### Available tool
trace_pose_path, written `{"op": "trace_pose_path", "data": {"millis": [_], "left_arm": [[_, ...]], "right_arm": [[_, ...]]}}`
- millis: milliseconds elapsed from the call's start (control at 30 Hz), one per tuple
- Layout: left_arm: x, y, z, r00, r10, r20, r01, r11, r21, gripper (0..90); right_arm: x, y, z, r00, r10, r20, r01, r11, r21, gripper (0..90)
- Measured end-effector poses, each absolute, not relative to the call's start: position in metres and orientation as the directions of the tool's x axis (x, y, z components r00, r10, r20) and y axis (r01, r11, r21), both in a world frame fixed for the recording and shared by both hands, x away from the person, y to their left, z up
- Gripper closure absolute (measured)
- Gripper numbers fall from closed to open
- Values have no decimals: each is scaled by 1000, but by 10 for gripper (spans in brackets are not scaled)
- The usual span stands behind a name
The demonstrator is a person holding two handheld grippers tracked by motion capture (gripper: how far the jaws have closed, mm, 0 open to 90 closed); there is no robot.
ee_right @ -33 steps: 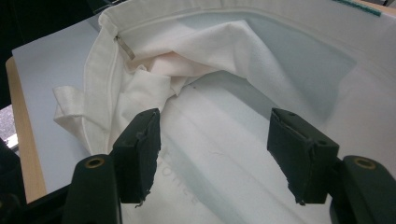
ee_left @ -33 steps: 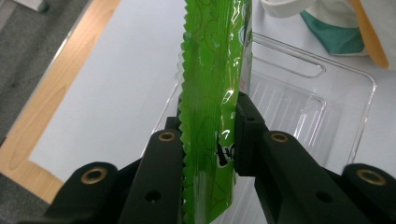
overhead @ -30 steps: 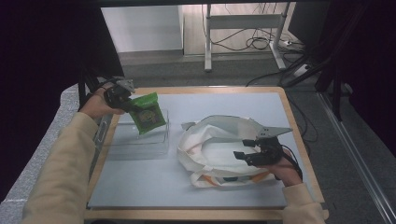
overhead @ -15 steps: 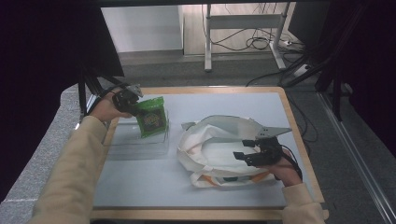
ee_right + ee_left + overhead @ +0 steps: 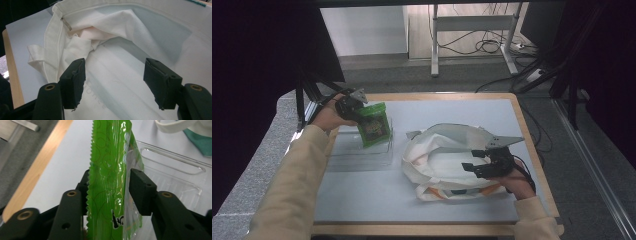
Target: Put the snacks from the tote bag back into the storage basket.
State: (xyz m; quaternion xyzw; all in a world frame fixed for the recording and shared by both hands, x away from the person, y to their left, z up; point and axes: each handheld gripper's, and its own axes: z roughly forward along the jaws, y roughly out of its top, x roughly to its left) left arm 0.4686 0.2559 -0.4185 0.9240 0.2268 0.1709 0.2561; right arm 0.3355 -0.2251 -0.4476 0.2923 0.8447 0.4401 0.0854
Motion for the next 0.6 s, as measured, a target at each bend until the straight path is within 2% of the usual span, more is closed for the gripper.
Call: {"op": "trace_pose_path", "data": {"millis": [100, 300, 600], "left_arm": [[466, 257, -410, 823, 523, 222, 314, -744, 590, 516], [460, 258, -388, 808, 534, 248, 271, -712, 648, 496], [451, 259, -382, 820, 541, 188, 291, -676, 677, 481]], "right_arm": [[335, -225, -448, -814, 569, 115, 420, 440, 794, 340], [335, -224, -448, -815, 568, 112, 418, 443, 793, 340], [336, -225, -447, -815, 568, 117, 419, 438, 795, 340]]}}
